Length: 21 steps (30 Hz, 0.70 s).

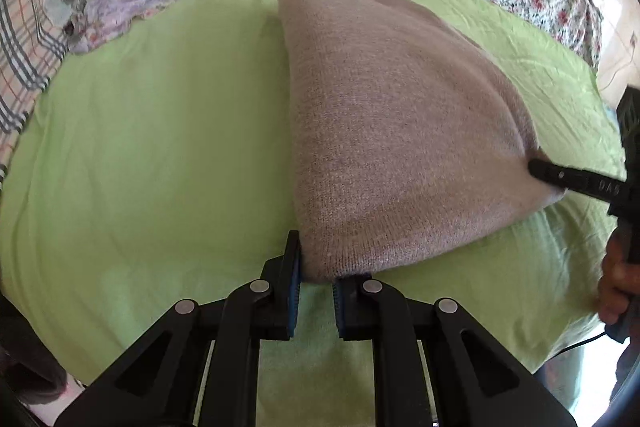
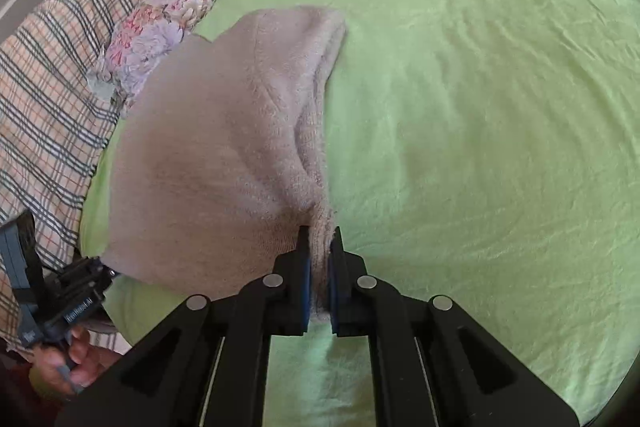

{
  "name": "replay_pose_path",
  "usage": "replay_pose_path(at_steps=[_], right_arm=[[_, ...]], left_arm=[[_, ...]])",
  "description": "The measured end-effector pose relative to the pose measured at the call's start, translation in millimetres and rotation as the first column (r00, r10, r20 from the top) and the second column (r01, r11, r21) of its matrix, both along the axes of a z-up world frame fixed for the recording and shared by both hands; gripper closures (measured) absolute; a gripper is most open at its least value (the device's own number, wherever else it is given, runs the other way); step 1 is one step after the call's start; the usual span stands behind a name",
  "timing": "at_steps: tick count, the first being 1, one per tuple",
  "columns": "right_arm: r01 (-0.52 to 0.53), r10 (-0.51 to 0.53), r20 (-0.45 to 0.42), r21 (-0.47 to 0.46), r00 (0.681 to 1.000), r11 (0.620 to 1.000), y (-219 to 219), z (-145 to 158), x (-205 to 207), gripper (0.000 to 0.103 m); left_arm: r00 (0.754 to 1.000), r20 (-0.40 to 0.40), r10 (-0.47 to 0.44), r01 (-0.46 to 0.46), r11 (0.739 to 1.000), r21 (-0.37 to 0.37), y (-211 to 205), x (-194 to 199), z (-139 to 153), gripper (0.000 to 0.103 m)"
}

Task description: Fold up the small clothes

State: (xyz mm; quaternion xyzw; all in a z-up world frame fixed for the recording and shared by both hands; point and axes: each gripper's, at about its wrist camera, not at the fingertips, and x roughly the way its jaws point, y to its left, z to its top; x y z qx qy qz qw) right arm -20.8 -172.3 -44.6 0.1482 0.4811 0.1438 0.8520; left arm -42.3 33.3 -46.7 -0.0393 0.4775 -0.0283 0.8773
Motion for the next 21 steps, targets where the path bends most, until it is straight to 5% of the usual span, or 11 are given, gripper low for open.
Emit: replay_pose_path(at_steps=[8, 15, 18, 19, 21], right_arm=[[0.019, -0.019, -0.025, 0.015, 1.000, 1.000, -8.8, -3.9, -1.5, 0.090], [0.044, -0.042, -0.030, 0.098, 0.999, 0.994, -17.6, 16.3, -1.4, 0.083], [0.074, -0.076, 0.004, 0.189, 0.997, 0.979, -29.8, 34.3, 14.8, 0.068], [0.075, -0.079, 0.011, 0.205, 0.997, 0.976, -30.6, 37.0, 20.9, 0.057], [0.080, -0.091, 0.039, 0.226, 0.995, 0.971, -29.5, 44.0, 42.5, 0.052]], left_arm=[[0.996, -0.020, -0.083, 0.081, 0.993, -0.088, 17.2, -16.4, 7.2, 0.081], [0.994, 0.052, -0.093, 0.100, 0.984, -0.150, 44.3, -21.7, 37.5, 0.076], [0.992, 0.097, -0.079, 0.095, 0.979, -0.178, 50.7, 1.7, 55.8, 0.056], [0.992, 0.103, -0.077, 0.096, 0.978, -0.187, 55.2, 12.0, 58.5, 0.053], [0.991, 0.113, -0.079, 0.101, 0.972, -0.213, 57.6, 39.9, 65.4, 0.048]])
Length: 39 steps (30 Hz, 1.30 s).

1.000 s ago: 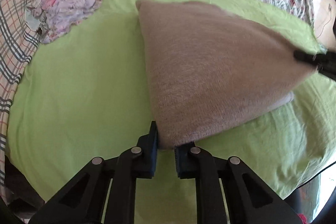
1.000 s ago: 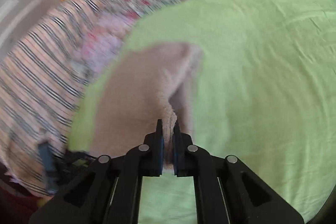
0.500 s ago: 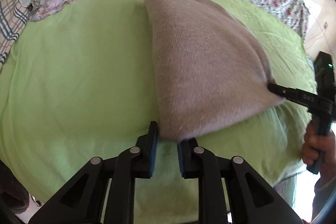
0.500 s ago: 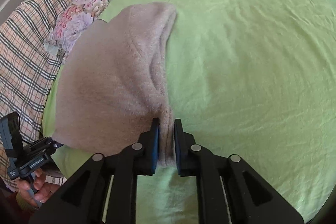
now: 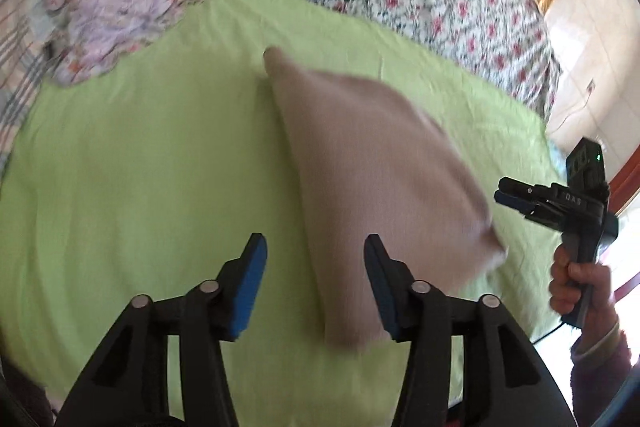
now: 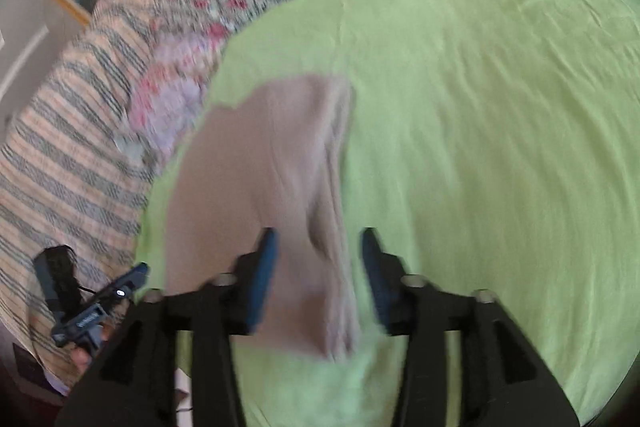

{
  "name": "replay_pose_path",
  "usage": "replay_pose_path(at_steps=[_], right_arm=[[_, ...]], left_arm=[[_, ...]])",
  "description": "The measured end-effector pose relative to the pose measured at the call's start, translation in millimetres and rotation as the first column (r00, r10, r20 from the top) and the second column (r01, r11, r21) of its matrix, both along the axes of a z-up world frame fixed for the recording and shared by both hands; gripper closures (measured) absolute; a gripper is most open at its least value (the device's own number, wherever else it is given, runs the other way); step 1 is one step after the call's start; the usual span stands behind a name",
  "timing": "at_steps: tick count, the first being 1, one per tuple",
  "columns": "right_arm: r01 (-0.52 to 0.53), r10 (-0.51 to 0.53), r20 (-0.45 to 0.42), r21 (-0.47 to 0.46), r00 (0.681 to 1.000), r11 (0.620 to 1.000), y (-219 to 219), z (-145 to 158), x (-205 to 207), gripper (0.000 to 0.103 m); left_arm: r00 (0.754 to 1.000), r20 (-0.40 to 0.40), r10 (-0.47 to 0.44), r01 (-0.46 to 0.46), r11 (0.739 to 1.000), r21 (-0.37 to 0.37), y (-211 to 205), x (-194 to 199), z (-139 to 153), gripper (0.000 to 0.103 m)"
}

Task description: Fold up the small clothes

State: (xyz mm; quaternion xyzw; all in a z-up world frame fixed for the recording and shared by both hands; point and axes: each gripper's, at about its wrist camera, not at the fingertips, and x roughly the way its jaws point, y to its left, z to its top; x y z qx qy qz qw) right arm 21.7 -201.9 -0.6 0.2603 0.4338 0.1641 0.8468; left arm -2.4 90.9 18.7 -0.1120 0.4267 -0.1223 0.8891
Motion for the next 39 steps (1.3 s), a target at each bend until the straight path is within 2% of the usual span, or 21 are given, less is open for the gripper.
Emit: replay_pose_path(at_steps=[3, 6, 9, 10, 11, 13, 14, 17, 19, 21, 24, 27, 30, 33, 36, 39], right_arm=[[-0.005, 0.006, -0.013, 0.041, 1.000, 0.999, 6.6, -5.6, 41.3, 0.052], [-0.013, 0.016, -0.039, 0.079, 0.999, 0.997, 15.1, -17.6, 83.5, 0.052], [-0.019, 0.025, -0.062, 0.093, 0.998, 0.995, 21.6, -30.4, 113.2, 0.054], [-0.023, 0.028, -0.062, 0.082, 0.998, 0.996, 23.5, -31.4, 118.9, 0.080], [-0.014, 0.016, -0.043, 0.059, 0.999, 0.998, 23.8, -27.0, 121.4, 0.095], [-0.010, 0.008, 0.037, 0.082, 0.999, 0.997, 17.6, -14.9, 117.5, 0.095], [-0.002, -0.001, 0.058, 0.056, 0.998, 0.998, 17.7, -10.5, 114.4, 0.095], [-0.008, 0.007, -0.013, -0.022, 1.000, 1.000, 26.1, -28.2, 120.6, 0.095], [-0.023, 0.021, -0.050, -0.035, 0.999, 0.999, 30.7, -38.0, 124.7, 0.094], [-0.006, 0.005, -0.051, -0.021, 0.999, 1.000, 25.5, -35.2, 122.3, 0.091], [0.028, -0.028, 0.002, -0.019, 1.000, 0.999, 12.4, -13.8, 100.6, 0.089], [0.026, -0.026, 0.056, -0.013, 0.998, 1.000, 9.4, 4.1, 81.8, 0.089], [-0.020, 0.019, 0.083, 0.007, 0.996, 1.000, 21.9, 15.0, 65.9, 0.089], [-0.084, 0.083, 0.087, 0.016, 0.993, 0.996, 42.1, 14.7, 53.2, 0.089], [-0.130, 0.131, 0.073, -0.018, 0.989, 0.991, 62.2, 4.2, 44.6, 0.089], [-0.120, 0.123, 0.031, -0.066, 0.992, 0.991, 67.5, -13.9, 45.6, 0.089]], left_arm=[[1.000, -0.007, 0.015, -0.015, 1.000, -0.018, 0.6, 50.1, 3.1, 0.037], [0.998, -0.069, 0.003, -0.008, 0.997, -0.078, 3.9, 104.0, -6.4, 0.033], [0.990, -0.141, 0.013, -0.027, 0.995, -0.092, 9.3, 153.2, -24.5, 0.033], [0.987, -0.161, 0.016, -0.032, 0.995, -0.095, 9.8, 165.0, -30.6, 0.032], [0.984, -0.179, 0.023, -0.040, 0.995, -0.091, 10.9, 178.4, -35.9, 0.034], [0.986, -0.165, 0.039, -0.049, 0.997, -0.058, 8.9, 190.2, -38.3, 0.060], [0.987, -0.155, 0.048, -0.055, 0.998, -0.039, 8.4, 195.5, -38.9, 0.062], [0.986, -0.136, 0.101, -0.096, 0.995, 0.040, 6.1, 212.0, -42.7, 0.067], [0.984, -0.127, 0.123, -0.112, 0.990, 0.088, 3.2, 218.7, -43.3, 0.067], [0.985, -0.118, 0.126, -0.114, 0.988, 0.105, 1.5, 216.1, -36.3, 0.068], [0.994, -0.047, 0.101, -0.094, 0.987, 0.127, -5.4, 188.6, -12.4, 0.068], [0.999, 0.002, 0.045, -0.045, 0.995, 0.087, -13.1, 148.7, 6.1, 0.068], [0.998, 0.051, -0.027, 0.025, 0.999, 0.046, -27.6, 107.9, 15.8, 0.068], [0.994, 0.065, -0.088, 0.089, 0.996, -0.005, -41.0, 83.3, 14.5, 0.068], [0.993, 0.062, -0.105, 0.104, 0.994, 0.021, -49.9, 65.5, 6.7, 0.068], [0.995, 0.011, -0.099, 0.099, 0.995, 0.025, -51.3, 66.7, -12.2, 0.069]])
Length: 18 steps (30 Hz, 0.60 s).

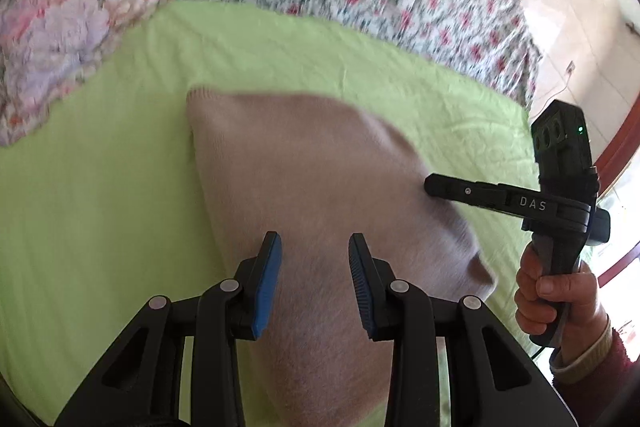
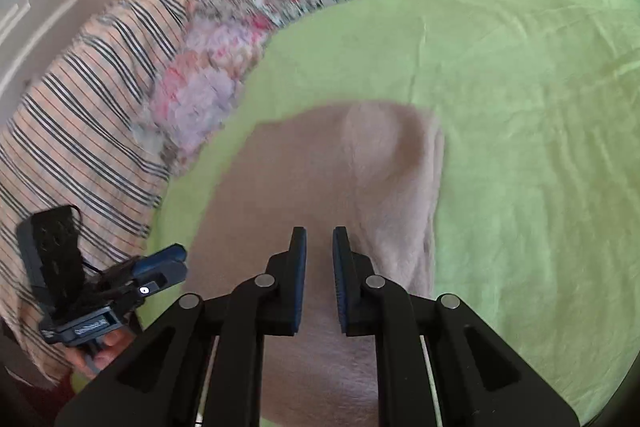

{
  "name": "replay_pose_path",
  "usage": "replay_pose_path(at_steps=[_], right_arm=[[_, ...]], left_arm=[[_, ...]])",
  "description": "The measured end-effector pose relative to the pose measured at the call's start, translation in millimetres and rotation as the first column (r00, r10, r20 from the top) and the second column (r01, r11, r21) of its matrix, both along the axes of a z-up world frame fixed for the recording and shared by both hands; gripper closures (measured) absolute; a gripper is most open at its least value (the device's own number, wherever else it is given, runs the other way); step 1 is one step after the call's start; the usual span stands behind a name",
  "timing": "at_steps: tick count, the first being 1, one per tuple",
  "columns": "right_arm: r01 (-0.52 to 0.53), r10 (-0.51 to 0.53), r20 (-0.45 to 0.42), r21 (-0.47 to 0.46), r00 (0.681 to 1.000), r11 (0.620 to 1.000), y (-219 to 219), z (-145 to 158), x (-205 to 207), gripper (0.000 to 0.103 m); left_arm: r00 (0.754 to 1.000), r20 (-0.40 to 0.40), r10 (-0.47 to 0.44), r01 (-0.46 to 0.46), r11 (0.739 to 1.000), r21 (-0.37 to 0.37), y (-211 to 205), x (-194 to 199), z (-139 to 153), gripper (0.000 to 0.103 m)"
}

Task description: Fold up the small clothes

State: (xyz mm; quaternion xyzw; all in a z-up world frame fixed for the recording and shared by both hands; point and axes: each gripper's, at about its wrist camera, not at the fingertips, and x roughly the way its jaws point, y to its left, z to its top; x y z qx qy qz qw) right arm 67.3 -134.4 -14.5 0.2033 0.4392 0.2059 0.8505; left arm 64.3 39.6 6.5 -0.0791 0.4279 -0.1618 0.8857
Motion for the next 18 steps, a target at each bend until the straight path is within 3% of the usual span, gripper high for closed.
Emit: replay_pose_path(at_steps=[5, 9, 15, 18], right_arm=[[0.025, -0.027, -0.044, -0.039, 0.999, 0.999, -5.9, -29.5, 12.9, 0.102], [0.052, -0.052, -0.050, 0.004, 0.997, 0.999, -14.3, -29.4, 9.5, 0.103], [-0.020, 0.020, 0.023, 0.000, 1.000, 1.000, -12.4, -7.9, -43.5, 0.099], [-0.049, 0.050, 0.008, -0.057, 0.999, 0.997, -8.6, -11.7, -73.9, 0.099]], left_arm=[[1.000, -0.029, 0.011, -0.010, 0.999, 0.036, -3.2, 11.8, -24.7, 0.071], [1.000, -0.016, 0.025, -0.024, 0.998, 0.052, -6.9, 9.5, -21.5, 0.072], [0.999, 0.002, -0.052, 0.052, 0.998, -0.040, 1.7, -42.1, -7.3, 0.072], [0.997, -0.017, -0.080, 0.079, 0.997, -0.017, -0.7, -69.1, -13.8, 0.072]])
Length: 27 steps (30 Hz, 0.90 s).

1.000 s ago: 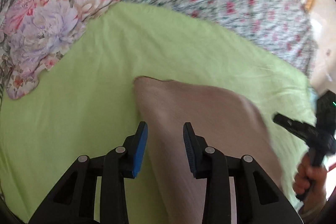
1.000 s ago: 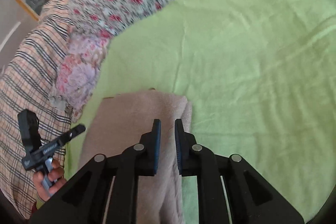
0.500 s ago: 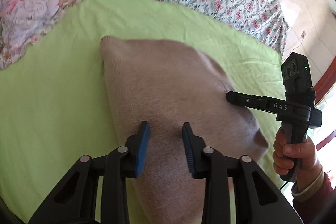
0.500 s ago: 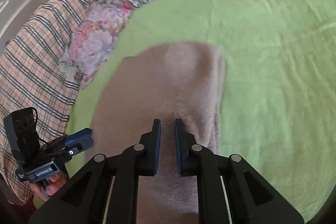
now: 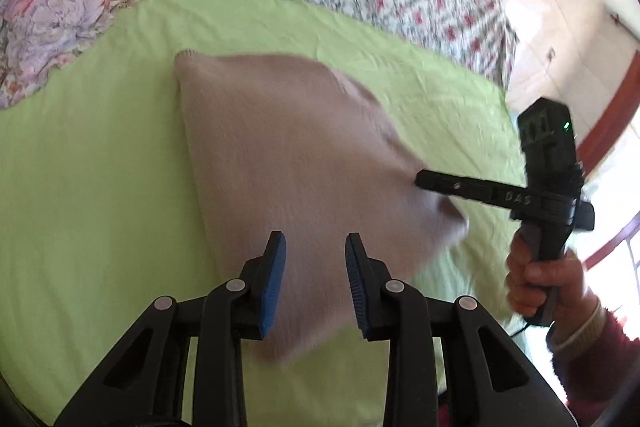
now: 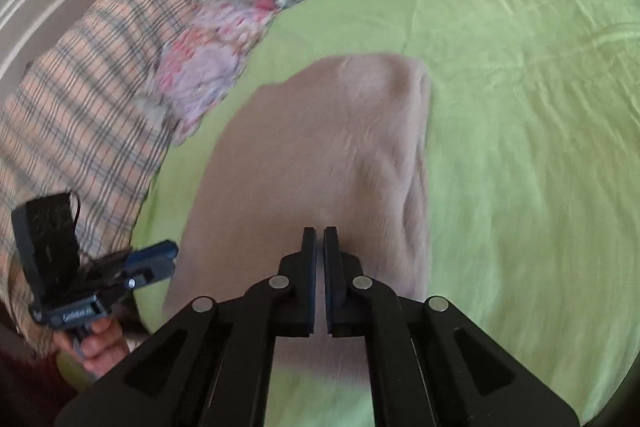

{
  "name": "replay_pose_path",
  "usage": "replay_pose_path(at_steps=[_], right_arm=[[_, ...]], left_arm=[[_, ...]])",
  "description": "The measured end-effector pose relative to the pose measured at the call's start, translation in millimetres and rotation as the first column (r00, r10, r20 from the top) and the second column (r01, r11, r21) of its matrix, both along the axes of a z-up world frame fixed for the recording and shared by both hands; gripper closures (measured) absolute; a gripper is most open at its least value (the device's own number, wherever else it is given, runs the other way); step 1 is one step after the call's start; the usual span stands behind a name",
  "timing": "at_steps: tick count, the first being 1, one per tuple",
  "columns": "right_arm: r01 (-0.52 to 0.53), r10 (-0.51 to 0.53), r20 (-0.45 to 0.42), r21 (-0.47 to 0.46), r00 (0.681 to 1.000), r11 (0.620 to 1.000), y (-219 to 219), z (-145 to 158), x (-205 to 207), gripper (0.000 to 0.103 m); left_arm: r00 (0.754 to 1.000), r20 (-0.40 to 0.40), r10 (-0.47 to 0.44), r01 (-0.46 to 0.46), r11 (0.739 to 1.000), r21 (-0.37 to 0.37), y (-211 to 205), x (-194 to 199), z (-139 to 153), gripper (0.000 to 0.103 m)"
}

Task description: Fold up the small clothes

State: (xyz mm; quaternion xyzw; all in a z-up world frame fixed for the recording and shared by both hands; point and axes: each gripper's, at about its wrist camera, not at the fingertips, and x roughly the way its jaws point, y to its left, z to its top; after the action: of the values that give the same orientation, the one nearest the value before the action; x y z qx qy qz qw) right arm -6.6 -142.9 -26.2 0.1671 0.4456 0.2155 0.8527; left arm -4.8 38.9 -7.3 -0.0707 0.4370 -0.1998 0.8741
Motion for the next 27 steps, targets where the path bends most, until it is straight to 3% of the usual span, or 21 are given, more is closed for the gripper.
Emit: replay_pose_path(at_steps=[3, 6, 13, 21, 27], right_arm=[[0.028, -0.032, -0.057, -0.068, 0.998, 0.997, -5.5, -19.2, -13.7, 0.099], [0.070, -0.071, -0.055, -0.006, 0.996, 0.998, -18.7, -26.9, -22.8, 0.099], [0.085, -0.087, -0.049, -0.056, 0.995, 0.995, -13.1, -22.6, -24.9, 0.099], [0.090, -0.093, -0.050, -0.056, 0.994, 0.994, -20.4, -21.5, -28.7, 0.099], [0.108, -0.115, -0.061, -0.106, 0.991, 0.988, -26.9, -15.2, -39.1, 0.099]], left_arm=[[0.999, -0.046, 0.006, -0.004, 0.999, 0.040, -1.2, -12.5, -19.9, 0.072], [0.999, -0.051, 0.017, -0.014, 0.999, 0.049, -2.6, -19.8, -30.2, 0.072], [0.999, -0.035, 0.041, -0.037, 0.993, 0.116, -12.8, -24.4, -32.1, 0.070], [0.998, -0.037, 0.041, -0.036, 0.990, 0.134, -9.7, -28.7, -32.2, 0.067], [0.996, -0.066, 0.053, -0.044, 0.991, 0.130, -3.0, -36.1, -28.3, 0.063]])
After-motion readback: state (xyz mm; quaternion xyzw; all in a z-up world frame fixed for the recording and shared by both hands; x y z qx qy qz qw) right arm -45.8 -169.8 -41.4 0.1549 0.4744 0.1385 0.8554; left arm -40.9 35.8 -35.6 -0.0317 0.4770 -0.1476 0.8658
